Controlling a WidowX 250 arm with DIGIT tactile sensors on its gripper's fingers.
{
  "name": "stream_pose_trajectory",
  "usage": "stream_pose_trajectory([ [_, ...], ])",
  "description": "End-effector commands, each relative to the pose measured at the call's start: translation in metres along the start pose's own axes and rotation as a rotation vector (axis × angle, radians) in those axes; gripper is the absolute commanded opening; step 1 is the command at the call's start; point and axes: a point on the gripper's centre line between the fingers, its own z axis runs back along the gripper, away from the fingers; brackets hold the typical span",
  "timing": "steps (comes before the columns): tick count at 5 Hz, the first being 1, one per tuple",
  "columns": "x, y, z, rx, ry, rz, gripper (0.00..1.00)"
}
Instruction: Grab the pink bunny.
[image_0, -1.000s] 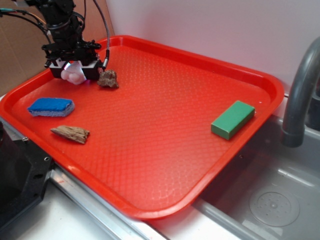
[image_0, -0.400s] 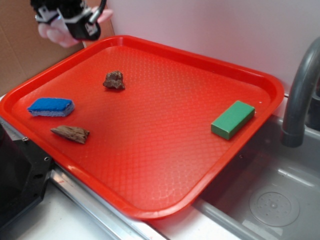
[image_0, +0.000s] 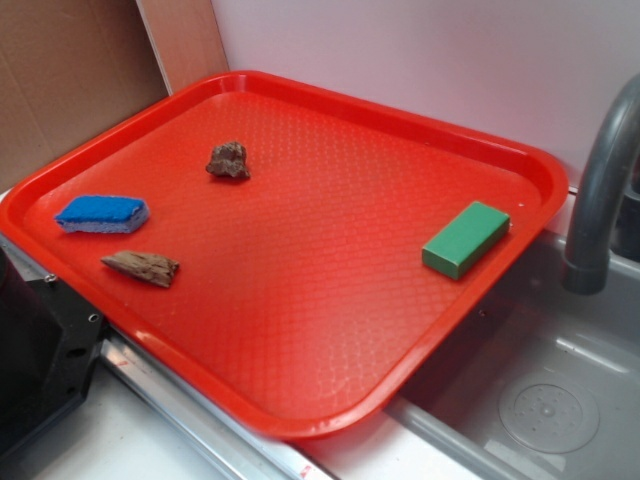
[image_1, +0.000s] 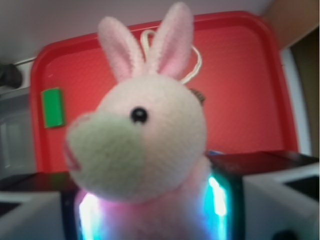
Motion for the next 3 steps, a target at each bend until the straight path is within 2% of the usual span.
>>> stream_pose_trajectory([
  [1, -0.015, -0.008, 0.023, 0.015, 0.001, -0.028, 0.00],
  [2, -0.008, 0.003, 0.021, 0.009, -0.055, -0.026, 0.00],
  [3, 0.006, 0.010, 0.007, 0.040, -0.061, 0.020, 0.00],
])
